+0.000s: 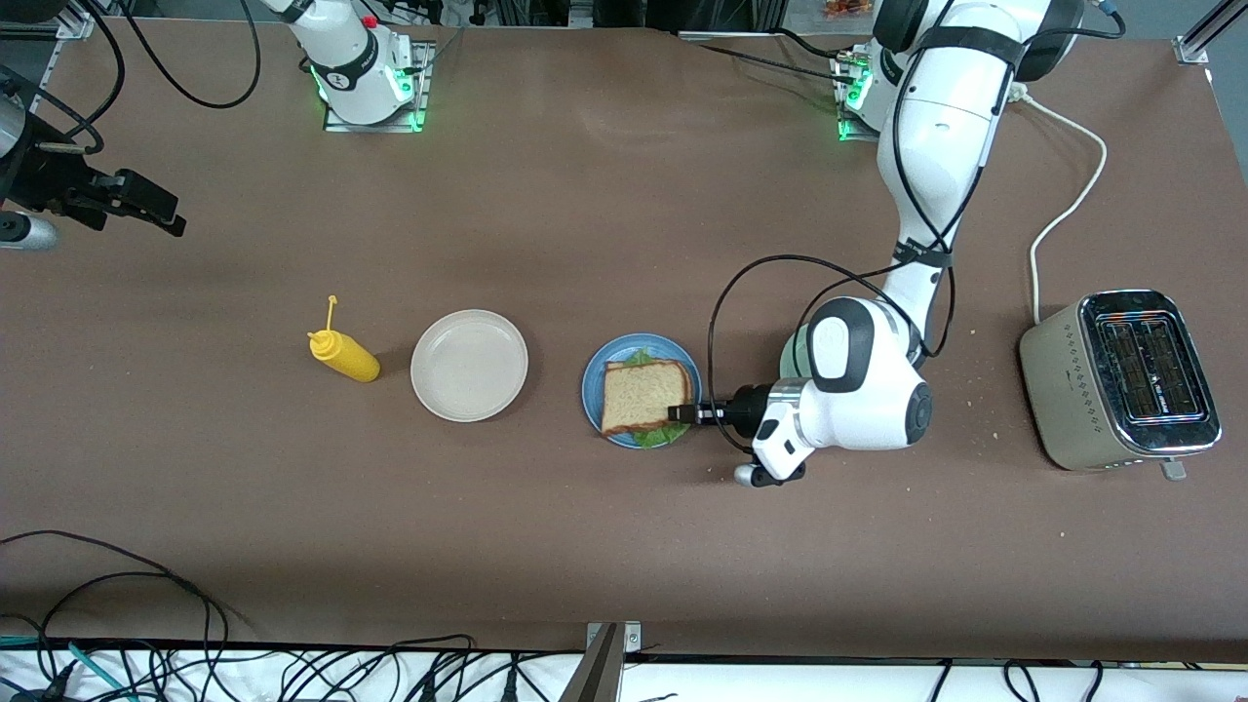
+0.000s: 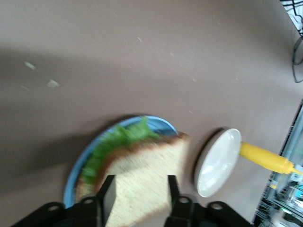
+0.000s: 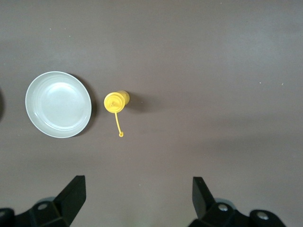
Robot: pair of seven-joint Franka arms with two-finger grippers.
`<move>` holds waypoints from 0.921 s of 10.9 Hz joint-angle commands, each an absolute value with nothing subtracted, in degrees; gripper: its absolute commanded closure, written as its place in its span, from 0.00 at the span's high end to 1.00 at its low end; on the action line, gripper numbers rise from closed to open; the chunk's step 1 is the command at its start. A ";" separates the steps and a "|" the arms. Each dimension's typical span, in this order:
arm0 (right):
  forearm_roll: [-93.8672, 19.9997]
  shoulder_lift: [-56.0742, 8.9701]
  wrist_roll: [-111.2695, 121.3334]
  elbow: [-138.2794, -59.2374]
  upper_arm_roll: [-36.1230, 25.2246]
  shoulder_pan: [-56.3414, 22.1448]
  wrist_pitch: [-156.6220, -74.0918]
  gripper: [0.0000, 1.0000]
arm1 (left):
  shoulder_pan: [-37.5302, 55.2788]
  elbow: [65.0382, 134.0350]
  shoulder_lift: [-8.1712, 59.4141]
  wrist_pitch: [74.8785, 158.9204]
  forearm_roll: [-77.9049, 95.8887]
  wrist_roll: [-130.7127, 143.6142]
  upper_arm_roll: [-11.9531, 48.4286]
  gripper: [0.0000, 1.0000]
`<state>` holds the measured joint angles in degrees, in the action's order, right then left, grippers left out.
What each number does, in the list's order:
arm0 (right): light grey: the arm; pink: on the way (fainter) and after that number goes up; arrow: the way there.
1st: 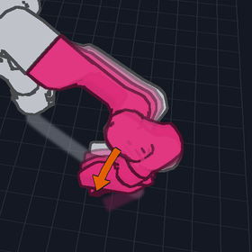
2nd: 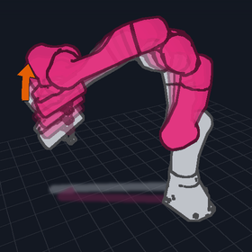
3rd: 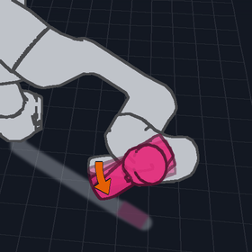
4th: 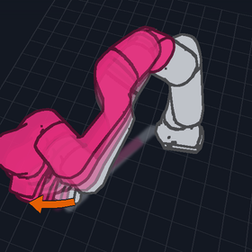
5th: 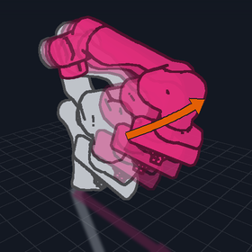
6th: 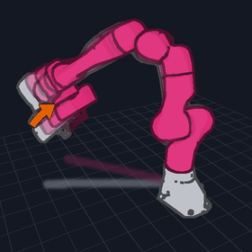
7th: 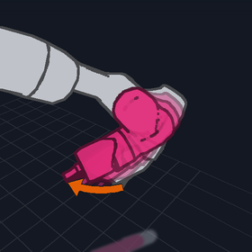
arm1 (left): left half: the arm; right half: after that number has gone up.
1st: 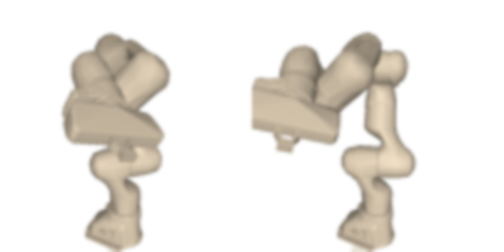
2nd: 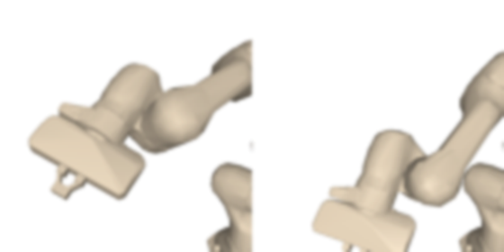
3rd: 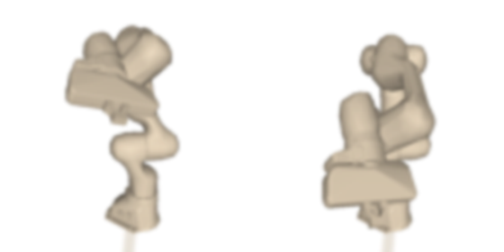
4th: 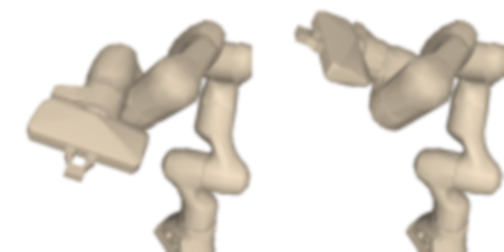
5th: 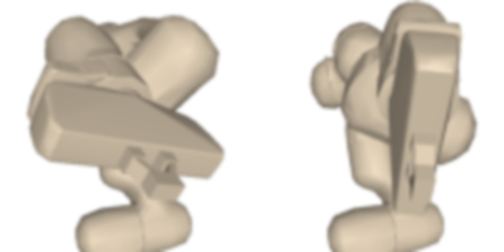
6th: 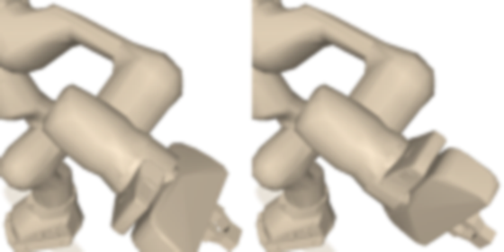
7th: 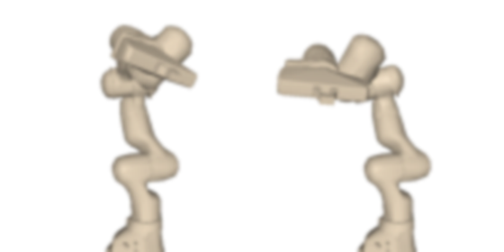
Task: Make sandwich in blue plate with both arms
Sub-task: 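Lay the bread on the lettuce and open the left gripper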
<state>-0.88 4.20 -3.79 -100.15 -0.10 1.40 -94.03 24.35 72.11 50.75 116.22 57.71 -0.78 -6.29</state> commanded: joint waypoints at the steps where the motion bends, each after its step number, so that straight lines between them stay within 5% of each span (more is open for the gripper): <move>1: 0.00 4.93 -4.58 -99.77 -0.44 1.23 -94.84 1.00 | 23.65 72.86 48.70 115.58 52.41 -3.34 -8.61 1.00; 4: -0.44 3.26 -2.47 -96.79 -1.50 0.88 -91.07 1.00 | 21.02 72.42 44.41 111.71 42.33 -8.93 -11.33 1.00; 6: 0.09 2.81 -3.25 -96.68 -0.70 0.53 -91.05 1.00 | 18.47 74.00 35.91 112.23 31.86 -14.57 -10.64 1.00; 10: 1.40 2.11 -3.08 -96.42 -0.44 0.35 -91.76 1.00 | 15.03 90.67 14.65 112.15 22.55 -15.55 -10.63 1.00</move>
